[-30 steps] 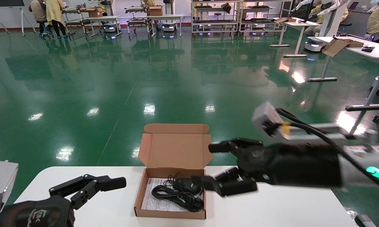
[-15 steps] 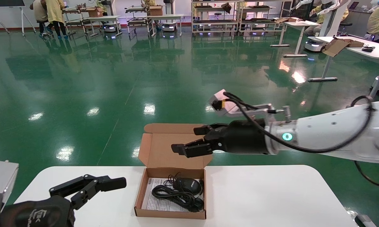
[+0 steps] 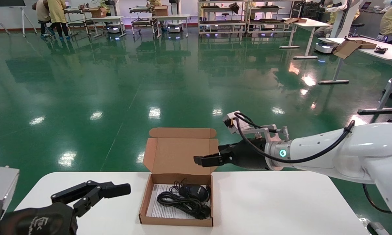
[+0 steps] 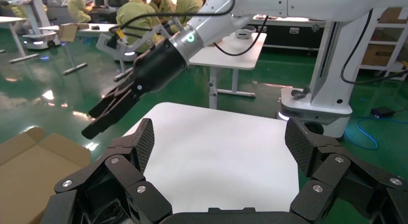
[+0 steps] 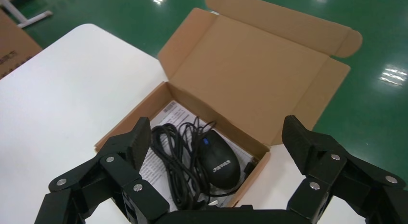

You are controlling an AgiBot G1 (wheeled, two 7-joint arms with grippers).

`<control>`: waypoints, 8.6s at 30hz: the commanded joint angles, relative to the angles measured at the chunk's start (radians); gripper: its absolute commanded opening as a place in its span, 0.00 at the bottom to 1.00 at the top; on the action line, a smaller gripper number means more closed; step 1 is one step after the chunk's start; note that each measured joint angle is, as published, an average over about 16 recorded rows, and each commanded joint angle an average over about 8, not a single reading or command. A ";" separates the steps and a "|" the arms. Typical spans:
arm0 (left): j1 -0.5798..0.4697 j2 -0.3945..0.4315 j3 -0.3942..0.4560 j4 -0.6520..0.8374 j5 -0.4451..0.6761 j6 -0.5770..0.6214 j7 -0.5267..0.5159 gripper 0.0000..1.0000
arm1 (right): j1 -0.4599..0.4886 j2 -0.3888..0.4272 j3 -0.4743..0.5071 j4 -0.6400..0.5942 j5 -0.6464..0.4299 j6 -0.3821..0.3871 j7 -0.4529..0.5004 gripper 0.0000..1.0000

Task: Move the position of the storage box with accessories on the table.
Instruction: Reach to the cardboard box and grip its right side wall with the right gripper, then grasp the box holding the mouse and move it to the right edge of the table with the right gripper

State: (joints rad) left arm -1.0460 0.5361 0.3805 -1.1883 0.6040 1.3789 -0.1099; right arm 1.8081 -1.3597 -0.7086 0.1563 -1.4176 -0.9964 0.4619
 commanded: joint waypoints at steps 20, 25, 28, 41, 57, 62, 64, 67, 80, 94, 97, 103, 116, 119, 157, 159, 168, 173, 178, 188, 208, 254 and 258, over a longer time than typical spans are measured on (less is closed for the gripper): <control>0.000 0.000 0.000 0.000 0.000 0.000 0.000 1.00 | -0.052 0.025 -0.025 0.064 0.059 0.077 0.138 1.00; 0.000 0.000 0.000 0.000 0.000 0.000 0.000 1.00 | -0.021 0.054 -0.003 0.006 0.094 0.080 0.285 1.00; 0.000 0.000 0.000 0.000 0.000 0.000 0.000 1.00 | 0.002 0.049 -0.010 -0.029 0.085 0.084 0.369 1.00; 0.000 0.000 0.000 0.000 0.000 0.000 0.000 1.00 | 0.013 0.001 -0.101 -0.015 -0.019 0.086 0.640 1.00; 0.000 0.000 0.000 0.000 0.000 0.000 0.000 1.00 | -0.137 -0.007 -0.259 0.200 -0.085 0.249 0.844 1.00; 0.000 0.000 0.000 0.000 0.000 0.000 0.000 1.00 | -0.170 -0.007 -0.318 0.246 -0.092 0.283 0.904 1.00; 0.000 0.000 0.000 0.000 0.000 0.000 0.000 1.00 | -0.180 -0.006 -0.340 0.259 -0.093 0.297 0.923 1.00; 0.000 0.000 0.000 0.000 0.000 0.000 0.000 1.00 | -0.194 -0.005 -0.368 0.271 -0.091 0.318 0.947 1.00; 0.000 0.000 0.000 0.000 0.000 0.000 0.000 1.00 | -0.234 -0.002 -0.446 0.274 -0.059 0.380 0.982 0.98; 0.000 0.000 0.000 0.000 0.000 0.000 0.000 1.00 | -0.240 0.000 -0.486 0.266 -0.001 0.398 0.945 0.00; 0.000 0.000 0.000 0.000 0.000 0.000 0.000 1.00 | -0.238 0.001 -0.492 0.258 0.011 0.397 0.935 0.00; 0.000 0.000 0.000 0.000 0.000 0.000 0.000 1.00 | -0.238 0.001 -0.503 0.244 0.035 0.392 0.917 0.00; 0.000 0.000 0.000 0.000 0.000 0.000 0.000 1.00 | -0.232 0.001 -0.527 0.229 0.077 0.385 0.891 0.00; 0.000 0.000 0.000 0.000 0.000 0.000 0.000 1.00 | -0.231 0.002 -0.532 0.224 0.085 0.387 0.887 0.00; 0.000 0.000 0.000 0.000 0.000 0.000 0.000 1.00 | -0.081 0.097 -0.505 0.114 0.187 0.274 0.670 0.00; 0.000 0.000 0.000 0.000 0.000 0.000 0.000 1.00 | -0.060 0.113 -0.500 0.108 0.190 0.265 0.654 0.00; 0.000 0.000 0.000 0.000 0.000 0.000 0.000 1.00 | 0.021 0.204 -0.491 0.085 0.189 0.210 0.581 0.00; 0.000 0.000 0.000 0.000 0.000 0.000 0.000 1.00 | 0.046 0.265 -0.493 0.073 0.181 0.164 0.512 0.00; 0.000 0.000 0.000 0.000 0.000 0.000 0.000 1.00 | 0.050 0.322 -0.493 0.045 0.178 0.139 0.435 0.00; 0.000 0.000 0.000 0.000 0.000 0.000 0.000 1.00 | 0.010 0.394 -0.468 -0.026 0.207 0.157 0.296 0.00; 0.000 0.000 0.000 0.000 0.000 0.000 0.000 1.00 | -0.092 0.431 -0.422 -0.116 0.271 0.215 0.118 0.00; 0.000 0.000 0.000 0.000 0.000 0.000 0.000 1.00 | -0.292 0.429 -0.270 -0.120 0.486 0.404 -0.162 1.00; 0.000 0.000 0.000 0.000 0.000 0.000 0.000 1.00 | -0.299 0.430 -0.258 -0.116 0.501 0.407 -0.195 1.00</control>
State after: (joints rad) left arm -1.0457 0.5359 0.3804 -1.1880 0.6040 1.3787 -0.1099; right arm 1.5104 -0.9291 -0.9683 0.0397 -0.9189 -0.5900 0.2646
